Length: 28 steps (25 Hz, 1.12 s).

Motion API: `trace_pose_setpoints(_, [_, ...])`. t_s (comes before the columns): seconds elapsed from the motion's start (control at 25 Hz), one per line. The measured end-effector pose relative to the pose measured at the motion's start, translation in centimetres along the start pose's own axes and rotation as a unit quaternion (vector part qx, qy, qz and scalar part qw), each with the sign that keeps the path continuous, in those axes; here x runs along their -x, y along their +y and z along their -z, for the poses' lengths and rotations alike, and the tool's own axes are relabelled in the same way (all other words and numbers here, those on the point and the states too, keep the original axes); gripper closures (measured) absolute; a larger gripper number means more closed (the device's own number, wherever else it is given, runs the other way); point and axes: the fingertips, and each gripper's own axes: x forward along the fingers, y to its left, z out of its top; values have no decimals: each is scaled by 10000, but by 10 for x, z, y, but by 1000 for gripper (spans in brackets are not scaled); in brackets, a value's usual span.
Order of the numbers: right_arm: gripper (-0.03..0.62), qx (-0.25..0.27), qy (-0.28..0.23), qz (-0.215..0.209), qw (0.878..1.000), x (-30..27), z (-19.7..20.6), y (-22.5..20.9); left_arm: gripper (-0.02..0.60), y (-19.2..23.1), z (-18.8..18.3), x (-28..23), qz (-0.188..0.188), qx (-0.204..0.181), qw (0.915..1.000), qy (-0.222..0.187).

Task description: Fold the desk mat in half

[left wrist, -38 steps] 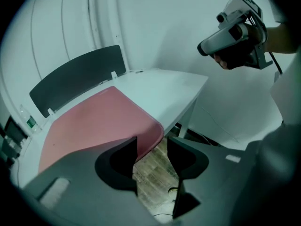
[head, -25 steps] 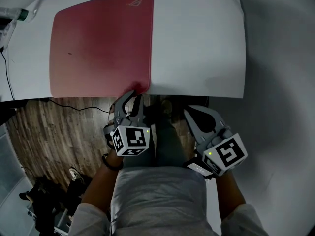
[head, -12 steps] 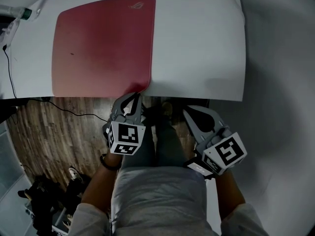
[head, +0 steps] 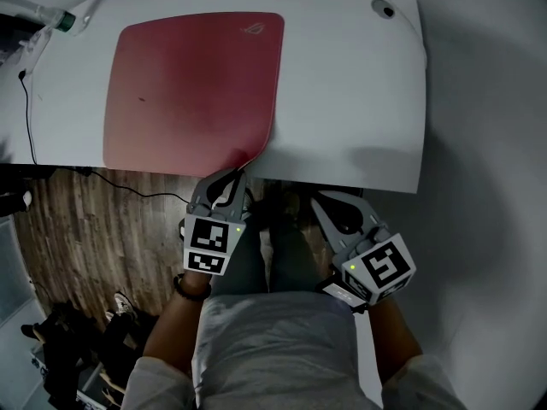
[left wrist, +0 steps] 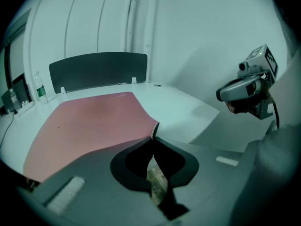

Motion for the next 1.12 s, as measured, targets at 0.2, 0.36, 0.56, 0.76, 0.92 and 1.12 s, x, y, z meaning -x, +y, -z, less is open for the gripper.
trace_pose_setpoints(0.2, [588, 148, -41, 4, 9999, -19, -13, 19, 546, 21, -19, 20, -9, -38, 9996, -288])
trace_pose_setpoints(0.36, [588, 162, -63, 231, 9996, -35, -25, 30, 546, 40, -30, 38, 119, 2, 9987, -502])
trace_pose_setpoints(0.56, [588, 84, -102, 515, 9986, -58, -32, 47, 546, 74, -37, 55, 238, -150, 9971, -706])
trace_pose_setpoints(0.76, [588, 48, -111, 650, 9978, -83, -42, 69, 546, 118, -40, 75, 212, -178, 9962, -829])
trace_pose_setpoints(0.92, [588, 101, -133, 686, 9975, -102, -51, 83, 546, 148, -37, 88, 153, -111, 9958, -896])
trace_pose_setpoints(1.12, [588, 177, -119, 713, 9972, -122, -62, 94, 546, 174, -28, 99, 107, -35, 9957, -917])
